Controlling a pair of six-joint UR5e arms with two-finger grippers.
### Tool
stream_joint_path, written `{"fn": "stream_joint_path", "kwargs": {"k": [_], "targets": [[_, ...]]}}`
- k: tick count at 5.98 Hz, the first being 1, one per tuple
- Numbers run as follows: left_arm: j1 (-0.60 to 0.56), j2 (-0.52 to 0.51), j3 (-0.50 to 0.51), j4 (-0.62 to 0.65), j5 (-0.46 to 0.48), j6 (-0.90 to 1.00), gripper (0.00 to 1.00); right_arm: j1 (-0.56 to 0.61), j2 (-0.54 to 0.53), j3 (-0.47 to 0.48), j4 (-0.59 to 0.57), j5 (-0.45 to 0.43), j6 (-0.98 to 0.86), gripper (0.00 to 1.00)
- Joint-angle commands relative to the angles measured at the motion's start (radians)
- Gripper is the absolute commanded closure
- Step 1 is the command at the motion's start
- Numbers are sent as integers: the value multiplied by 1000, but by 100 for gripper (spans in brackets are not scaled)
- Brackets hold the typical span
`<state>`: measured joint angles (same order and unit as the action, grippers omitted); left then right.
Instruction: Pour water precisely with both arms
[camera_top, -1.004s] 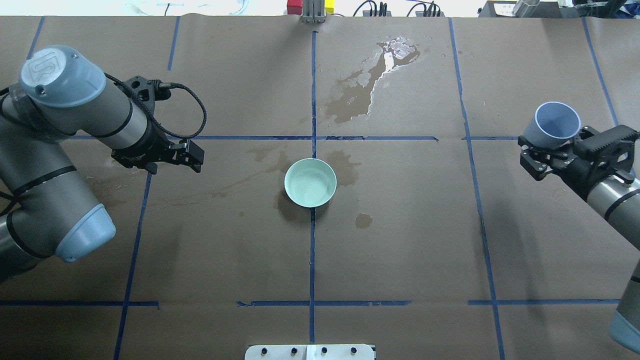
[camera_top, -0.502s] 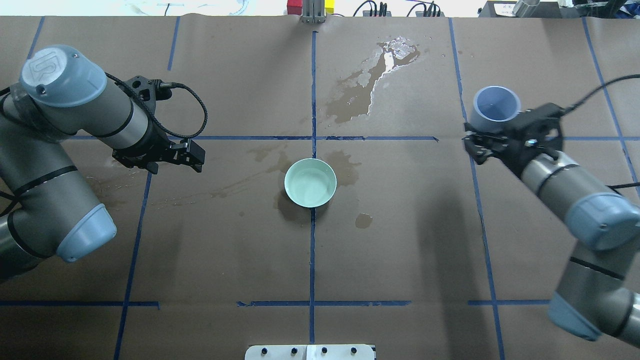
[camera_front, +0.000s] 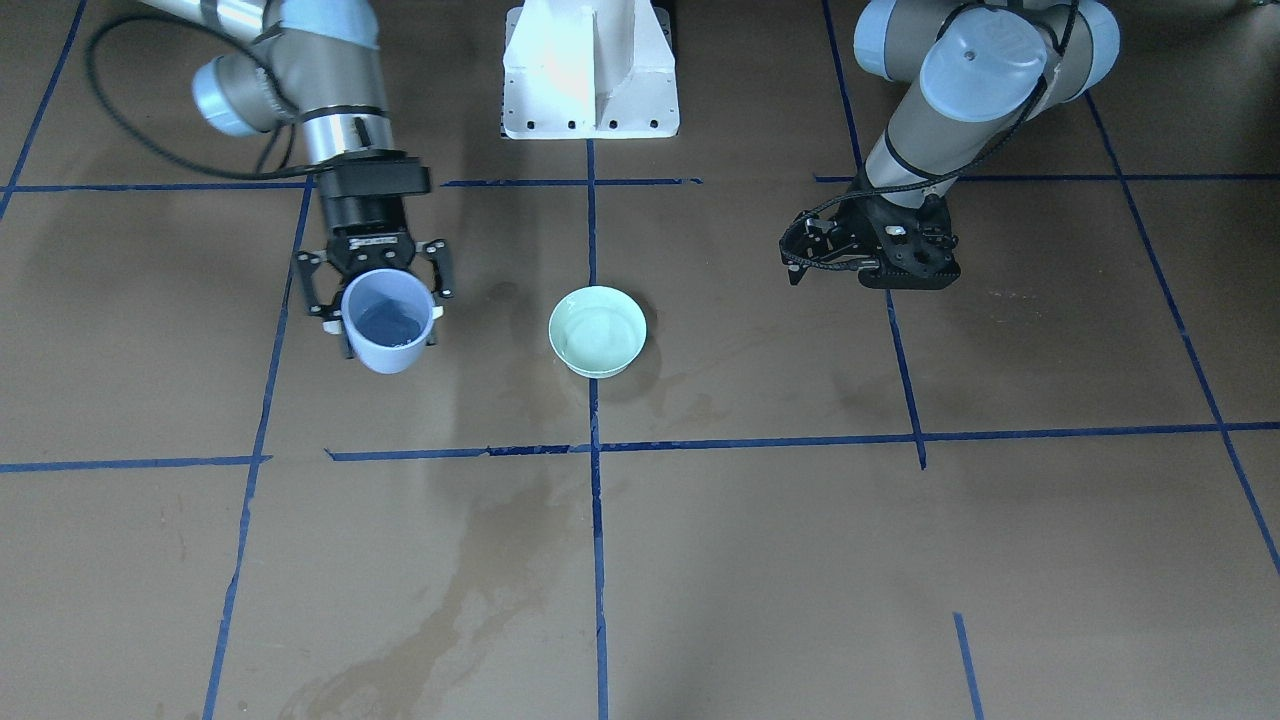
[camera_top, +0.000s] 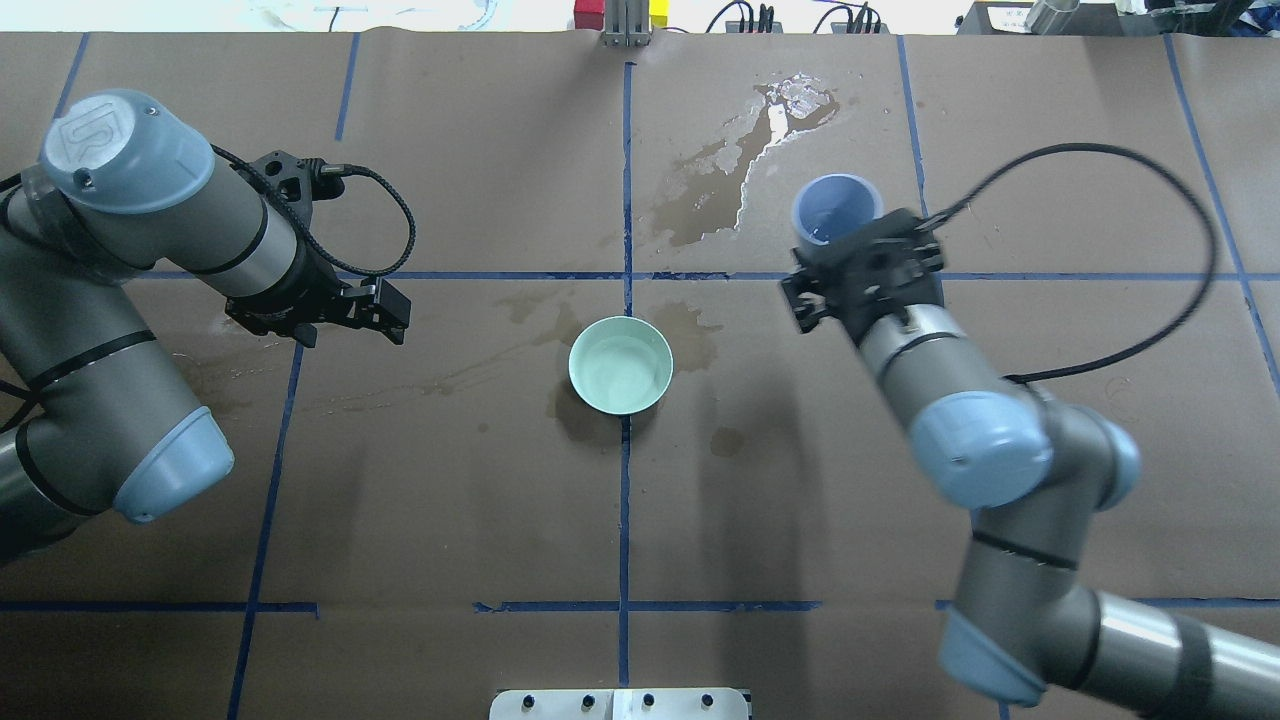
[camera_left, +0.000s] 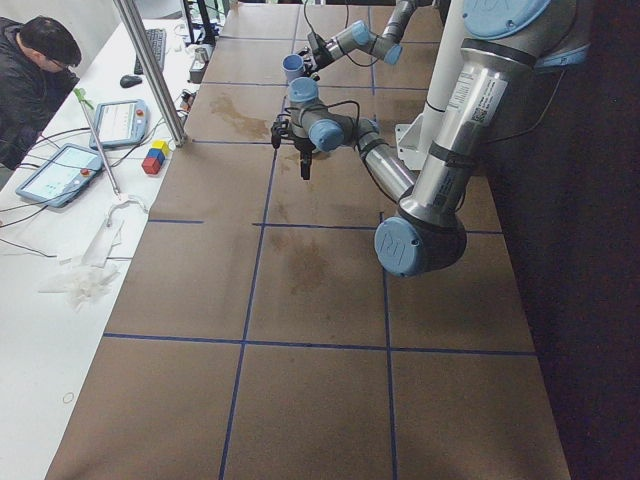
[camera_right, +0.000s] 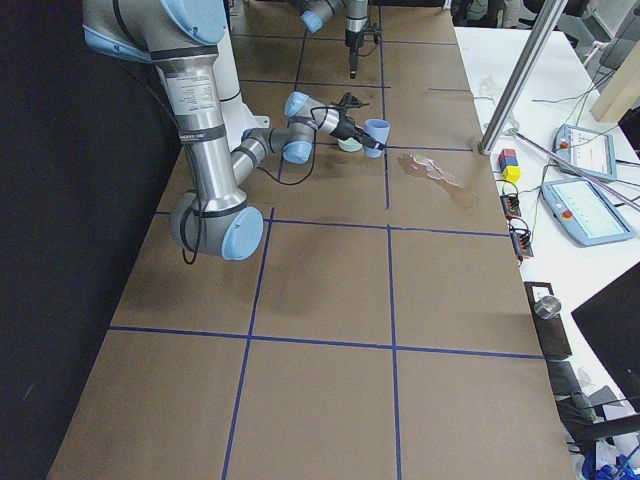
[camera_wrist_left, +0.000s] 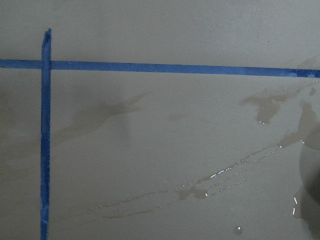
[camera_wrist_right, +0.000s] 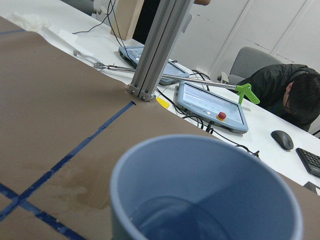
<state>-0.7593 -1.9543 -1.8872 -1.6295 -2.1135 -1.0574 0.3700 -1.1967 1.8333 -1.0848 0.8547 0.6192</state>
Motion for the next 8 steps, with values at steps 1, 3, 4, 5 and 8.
{"fn": "stream_joint_path", "kwargs": {"k": [1, 3, 4, 5, 8], "targets": [[0, 0, -1, -1, 0, 1, 0, -87, 101, -29, -197, -104, 1, 100], [0, 2, -1, -1, 0, 2, 0, -118, 164, -144, -214, -163, -6, 100], [0, 2, -1, -1, 0, 1, 0, -121, 180, -150, -281, -177, -13, 100], [0, 2, -1, -1, 0, 1, 0, -123, 204, -152, -350, -190, -53, 100], [0, 2, -1, -1, 0, 1, 0, -126, 215, -151, -417, -278, -337, 100]]}}
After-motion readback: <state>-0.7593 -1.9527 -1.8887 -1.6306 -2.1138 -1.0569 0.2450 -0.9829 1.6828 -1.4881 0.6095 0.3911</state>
